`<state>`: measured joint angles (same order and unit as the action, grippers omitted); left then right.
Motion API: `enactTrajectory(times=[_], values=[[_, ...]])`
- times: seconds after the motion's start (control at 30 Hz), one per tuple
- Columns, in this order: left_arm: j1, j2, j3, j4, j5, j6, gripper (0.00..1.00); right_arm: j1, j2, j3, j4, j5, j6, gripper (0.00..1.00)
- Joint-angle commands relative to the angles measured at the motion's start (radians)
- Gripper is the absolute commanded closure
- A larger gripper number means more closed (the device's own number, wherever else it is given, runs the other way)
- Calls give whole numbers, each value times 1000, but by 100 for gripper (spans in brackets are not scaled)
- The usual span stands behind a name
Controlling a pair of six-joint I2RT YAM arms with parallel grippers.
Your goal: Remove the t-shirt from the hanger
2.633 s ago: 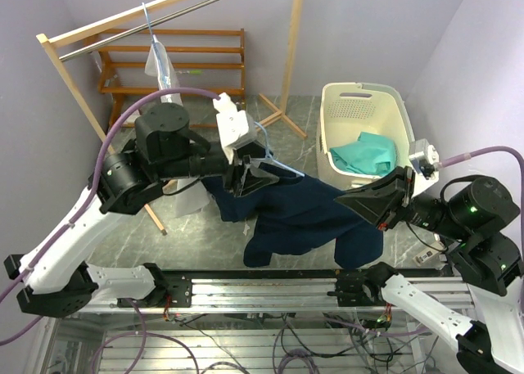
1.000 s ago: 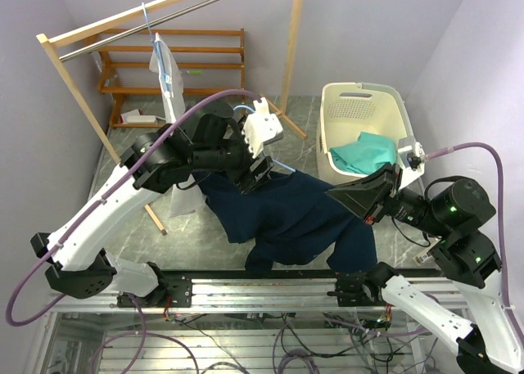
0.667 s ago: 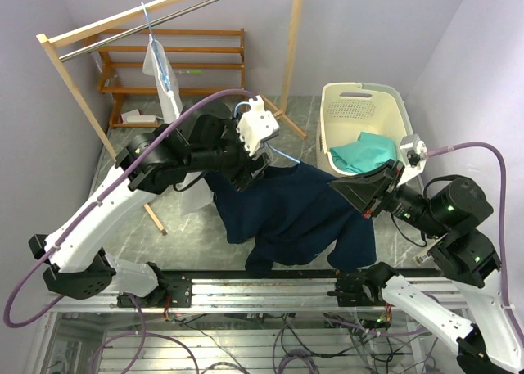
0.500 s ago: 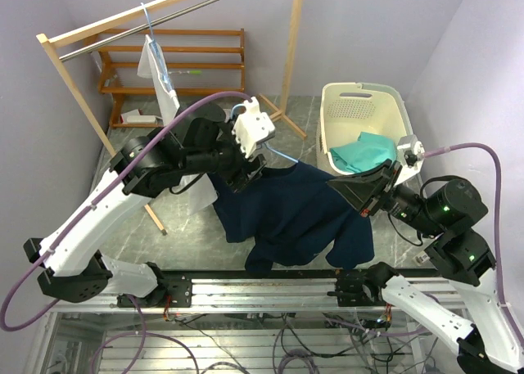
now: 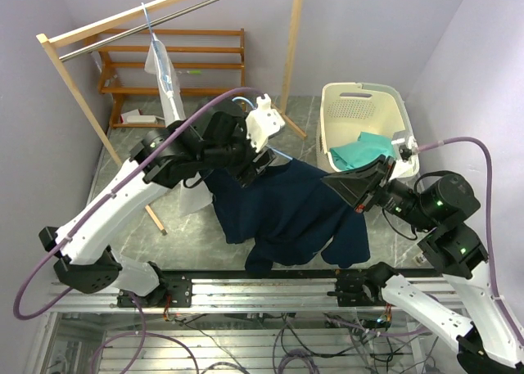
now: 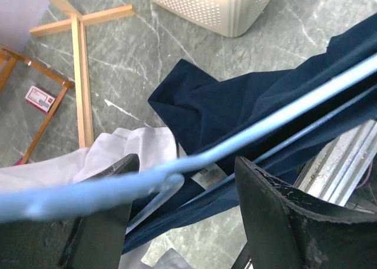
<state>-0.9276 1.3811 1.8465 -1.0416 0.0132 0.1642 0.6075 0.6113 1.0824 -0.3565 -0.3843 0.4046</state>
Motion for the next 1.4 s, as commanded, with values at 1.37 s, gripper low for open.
enactTrajectory(times=[1.37], values=[[-13,-244,-1,315,516,-11,31,-5,-188,19,14,-59,100,100]])
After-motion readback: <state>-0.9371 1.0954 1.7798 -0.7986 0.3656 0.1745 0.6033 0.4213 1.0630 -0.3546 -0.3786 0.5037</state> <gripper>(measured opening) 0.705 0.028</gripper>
